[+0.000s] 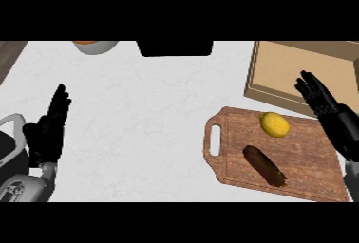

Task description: Pick the lemon from the cutting board and place it in the cardboard box

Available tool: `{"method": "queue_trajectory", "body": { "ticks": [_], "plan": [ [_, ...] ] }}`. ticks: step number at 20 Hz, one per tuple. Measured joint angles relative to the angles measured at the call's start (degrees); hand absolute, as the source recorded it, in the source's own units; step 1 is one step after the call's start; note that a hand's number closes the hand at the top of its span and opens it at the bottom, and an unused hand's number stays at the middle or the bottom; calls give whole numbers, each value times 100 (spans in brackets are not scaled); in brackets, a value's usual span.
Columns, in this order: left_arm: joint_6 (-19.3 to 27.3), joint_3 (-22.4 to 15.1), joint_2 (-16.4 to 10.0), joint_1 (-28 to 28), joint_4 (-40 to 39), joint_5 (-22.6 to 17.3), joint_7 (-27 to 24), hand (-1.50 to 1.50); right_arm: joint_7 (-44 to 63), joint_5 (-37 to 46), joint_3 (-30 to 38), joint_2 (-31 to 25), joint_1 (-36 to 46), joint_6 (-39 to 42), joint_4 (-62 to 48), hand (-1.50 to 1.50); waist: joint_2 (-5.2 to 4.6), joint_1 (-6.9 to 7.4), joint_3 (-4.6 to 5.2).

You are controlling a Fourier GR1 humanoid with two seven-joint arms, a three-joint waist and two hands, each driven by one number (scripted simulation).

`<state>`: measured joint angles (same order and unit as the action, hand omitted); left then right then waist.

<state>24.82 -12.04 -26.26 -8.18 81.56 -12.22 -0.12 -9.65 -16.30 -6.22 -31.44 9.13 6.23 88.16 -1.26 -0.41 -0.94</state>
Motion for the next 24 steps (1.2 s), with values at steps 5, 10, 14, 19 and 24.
{"method": "queue_trajectory", "body": {
  "ticks": [5, 10, 14, 19, 24],
  "plan": [
    [-583, -249, -303, -306, 324, 177, -119, 0, -254, -716, 656, -480, 608, 838, 1, -150, 90, 2, 59],
    [-1279, -623, -452, -574, 671, 224, -336, 0, -972, -503, 1218, -1492, 1159, 1779, -649, -150, 73, 92, 76],
    [-1662, -680, -473, -713, 573, 182, -520, 0, -2330, 188, 1314, -1819, 1265, 2325, -1389, -150, 41, 160, 71],
    [-1867, -700, -450, -827, 521, 185, -556, 0, -3378, 1362, 993, -2080, 1429, 1837, -1649, -150, 40, 220, 72],
    [-2052, -586, -513, -801, 490, 137, -641, 0, -3782, 2436, 415, -2458, 1598, 1407, -1665, -150, 64, 229, 84]
  ]
}}
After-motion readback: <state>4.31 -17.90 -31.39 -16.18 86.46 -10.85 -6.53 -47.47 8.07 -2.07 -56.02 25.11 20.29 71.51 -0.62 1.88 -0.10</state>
